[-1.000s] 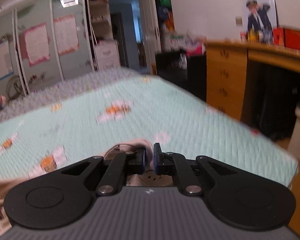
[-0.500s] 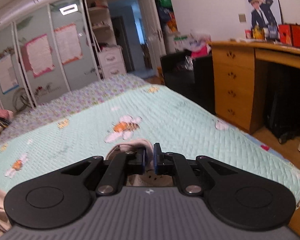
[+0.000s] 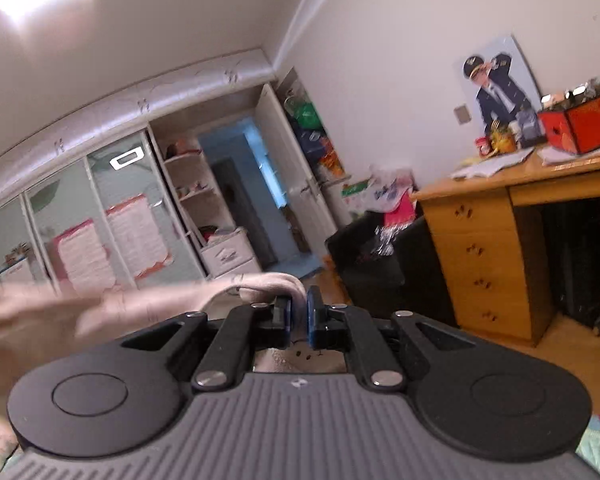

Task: Fold clothes

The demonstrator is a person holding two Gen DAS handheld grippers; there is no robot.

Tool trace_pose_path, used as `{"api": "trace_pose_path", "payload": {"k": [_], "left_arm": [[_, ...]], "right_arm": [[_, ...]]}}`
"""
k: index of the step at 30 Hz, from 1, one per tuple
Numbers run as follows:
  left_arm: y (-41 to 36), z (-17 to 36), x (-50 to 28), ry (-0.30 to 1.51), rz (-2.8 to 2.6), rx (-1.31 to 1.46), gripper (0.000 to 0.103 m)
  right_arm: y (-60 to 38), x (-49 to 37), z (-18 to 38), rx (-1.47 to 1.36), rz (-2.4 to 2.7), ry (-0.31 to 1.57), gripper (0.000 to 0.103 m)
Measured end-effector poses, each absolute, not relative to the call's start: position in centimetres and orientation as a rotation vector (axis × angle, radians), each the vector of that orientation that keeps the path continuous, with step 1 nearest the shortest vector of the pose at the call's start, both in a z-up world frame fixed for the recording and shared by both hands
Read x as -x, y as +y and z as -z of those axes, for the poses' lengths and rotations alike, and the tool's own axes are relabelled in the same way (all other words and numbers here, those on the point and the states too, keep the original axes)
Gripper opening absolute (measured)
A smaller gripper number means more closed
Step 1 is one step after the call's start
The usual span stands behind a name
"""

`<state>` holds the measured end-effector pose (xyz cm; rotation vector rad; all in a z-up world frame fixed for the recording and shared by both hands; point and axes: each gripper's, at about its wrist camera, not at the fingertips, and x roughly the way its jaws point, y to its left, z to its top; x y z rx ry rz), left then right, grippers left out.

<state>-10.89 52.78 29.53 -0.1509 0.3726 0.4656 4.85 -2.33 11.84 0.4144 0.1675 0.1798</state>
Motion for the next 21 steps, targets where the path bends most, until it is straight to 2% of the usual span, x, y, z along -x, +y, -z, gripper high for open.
{"api": "trace_pose_path", "payload": {"k": [2, 7, 8, 9, 11, 14, 18, 21], "left_arm": [[53.6, -23.9, 13.2, 0.472, -0.449, 0.161, 0.007], [55.8, -4.4, 19.4, 0.805, -0.435, 0.217, 0.007], [56.5, -0.3, 20.7, 0.878, -0.449, 0.24, 0.006], [57.1, 3.3, 21.9, 0.94, -0.476, 0.259, 0.0], [58.1, 8.4, 24.1, 1.021, -0.529, 0.295, 0.0], [59.5, 10.8, 26.6, 1.018, -0.552, 0.378, 0.0], [59.9, 9.6, 27.9, 0.945, -0.522, 0.396, 0.0], [59.4, 9.1, 27.9, 0.916, -0.499, 0.394, 0.006]], "right_arm": [[-1.6, -4.0, -8.1, -0.35, -0.189, 0.251, 0.009], [0.5, -2.0, 3.7, -0.172, -0.166, 0.528, 0.009], [0.7, -1.6, 6.2, -0.135, -0.16, 0.588, 0.009], [1.0, -1.1, 8.2, -0.104, -0.163, 0.633, 0.009], [1.4, -0.2, 10.2, -0.065, -0.161, 0.672, 0.009], [1.8, 0.8, 11.1, -0.038, -0.144, 0.681, 0.009], [2.6, 1.0, 9.7, 0.015, -0.125, 0.64, 0.011], [2.4, 0.2, 9.1, 0.041, -0.109, 0.627, 0.013]]}}
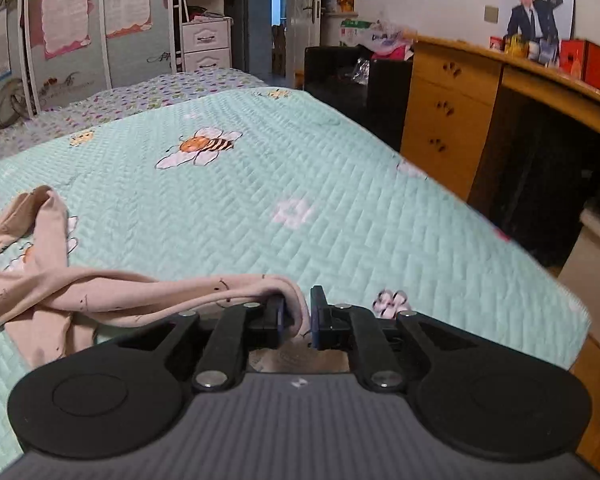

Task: Fold clothes

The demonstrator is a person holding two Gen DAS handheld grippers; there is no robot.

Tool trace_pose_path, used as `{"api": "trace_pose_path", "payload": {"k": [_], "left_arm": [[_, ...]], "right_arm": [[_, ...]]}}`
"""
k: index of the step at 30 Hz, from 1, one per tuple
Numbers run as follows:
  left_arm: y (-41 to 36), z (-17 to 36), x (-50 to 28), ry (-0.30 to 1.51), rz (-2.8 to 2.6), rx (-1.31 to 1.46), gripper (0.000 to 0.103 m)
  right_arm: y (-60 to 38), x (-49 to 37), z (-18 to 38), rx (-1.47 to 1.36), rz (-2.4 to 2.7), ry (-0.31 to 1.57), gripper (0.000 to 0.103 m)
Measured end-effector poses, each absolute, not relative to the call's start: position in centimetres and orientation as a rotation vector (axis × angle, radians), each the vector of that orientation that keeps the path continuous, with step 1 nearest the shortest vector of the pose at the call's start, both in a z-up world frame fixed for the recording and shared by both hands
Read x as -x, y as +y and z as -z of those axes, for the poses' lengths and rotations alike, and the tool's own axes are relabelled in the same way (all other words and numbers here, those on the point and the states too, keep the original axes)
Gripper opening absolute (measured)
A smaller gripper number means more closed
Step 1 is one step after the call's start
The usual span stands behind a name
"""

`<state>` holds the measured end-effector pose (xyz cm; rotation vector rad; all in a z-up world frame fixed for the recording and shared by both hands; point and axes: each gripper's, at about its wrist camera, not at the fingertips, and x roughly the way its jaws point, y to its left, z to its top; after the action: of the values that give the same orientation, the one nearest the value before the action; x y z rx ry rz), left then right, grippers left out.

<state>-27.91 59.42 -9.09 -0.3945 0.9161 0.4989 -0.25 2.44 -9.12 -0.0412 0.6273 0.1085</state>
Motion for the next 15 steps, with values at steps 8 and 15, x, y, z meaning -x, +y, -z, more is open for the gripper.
{"api": "trace_pose_path", "payload": {"k": [8, 15], "left_arm": [[58.6, 11.0, 27.1, 0.854, -0.472, 0.575, 0.049], [60.0, 12.9, 25.9, 0.868, -0.543, 0.779, 0.058]], "right_arm": [[2.7, 2.7, 7.1, -0.014, -0.139, 0.574, 0.013], [3.2, 4.2, 5.9, -0.035, -0.174, 0.579, 0.013]]}}
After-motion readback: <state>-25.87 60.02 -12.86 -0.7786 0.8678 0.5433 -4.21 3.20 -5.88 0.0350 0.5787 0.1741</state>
